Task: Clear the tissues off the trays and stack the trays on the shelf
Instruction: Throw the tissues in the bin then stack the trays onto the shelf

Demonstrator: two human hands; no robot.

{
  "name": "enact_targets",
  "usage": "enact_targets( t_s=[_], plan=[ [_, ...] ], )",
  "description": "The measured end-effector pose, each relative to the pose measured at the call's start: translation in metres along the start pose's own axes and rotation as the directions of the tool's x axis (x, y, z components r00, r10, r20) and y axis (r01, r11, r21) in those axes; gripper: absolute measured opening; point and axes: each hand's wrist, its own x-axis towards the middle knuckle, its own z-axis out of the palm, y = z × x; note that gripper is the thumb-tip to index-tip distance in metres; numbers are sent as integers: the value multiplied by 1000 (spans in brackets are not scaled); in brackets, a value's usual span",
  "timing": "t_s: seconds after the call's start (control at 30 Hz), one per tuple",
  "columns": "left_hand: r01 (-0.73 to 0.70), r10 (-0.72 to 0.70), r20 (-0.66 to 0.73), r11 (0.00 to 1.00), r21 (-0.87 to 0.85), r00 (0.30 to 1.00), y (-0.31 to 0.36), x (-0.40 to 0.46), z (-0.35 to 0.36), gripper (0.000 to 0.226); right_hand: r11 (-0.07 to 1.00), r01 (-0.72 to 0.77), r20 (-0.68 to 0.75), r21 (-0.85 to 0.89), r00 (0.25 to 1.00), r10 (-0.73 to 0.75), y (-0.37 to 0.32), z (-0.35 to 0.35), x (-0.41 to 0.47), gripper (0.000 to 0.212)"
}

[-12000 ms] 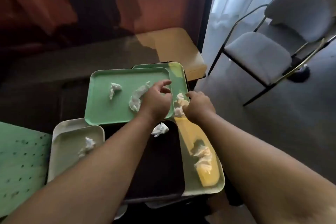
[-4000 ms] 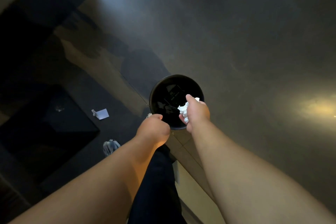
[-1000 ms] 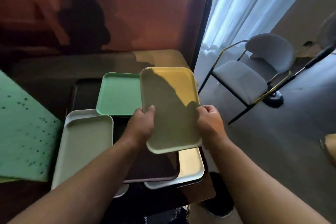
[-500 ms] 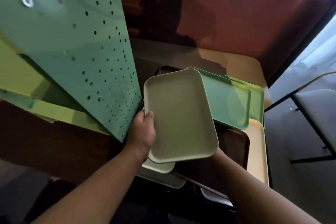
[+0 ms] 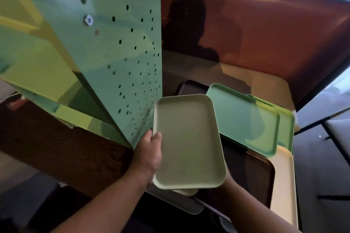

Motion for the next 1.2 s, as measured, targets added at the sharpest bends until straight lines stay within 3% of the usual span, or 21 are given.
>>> enact_targets(
  t_s=[0.13,0.23,0.4,0.5,0.67,0.8,0.9,1.03,1.2],
  plan=[
    [-79,76,53,996,52,996,2,1,7,25,996,45,-170,72,985,-33,-12,-19,-3,7],
    [-153,147,57,980,126,988,5,1,13,31,977,160,-226,-144,956,-190,-14,-34,-11,12],
    [-279,267,82,906,318,960,5,2,18,27,965,257,-255,-58,930,-263,-17,-51,-13,3],
    [-311,291,111,884,349,950,5,5,23,29,952,304,-241,38,927,-286,-14,-57,-16,6],
    [-251,191,249,939,235,950,7,-4,33,23,932,347,-262,108,914,-310,-2,-63,-22,27],
    [-292,203,308,915,279,930,-6,-8,42,27,950,215,-216,225,962,-167,6,-74,-30,47],
    [-302,210,324,914,269,923,-14,-14,52,18,989,139,-165,44,978,-130,18,-82,-38,46],
    [-262,204,253,939,224,946,-19,-21,70,17,976,71,-166,206,985,-36,38,-82,-49,27],
    [-13,-14,333,997,80,943,-23,-10,82,19,975,139,-251,174,963,-92,47,-96,-62,31]
  ],
)
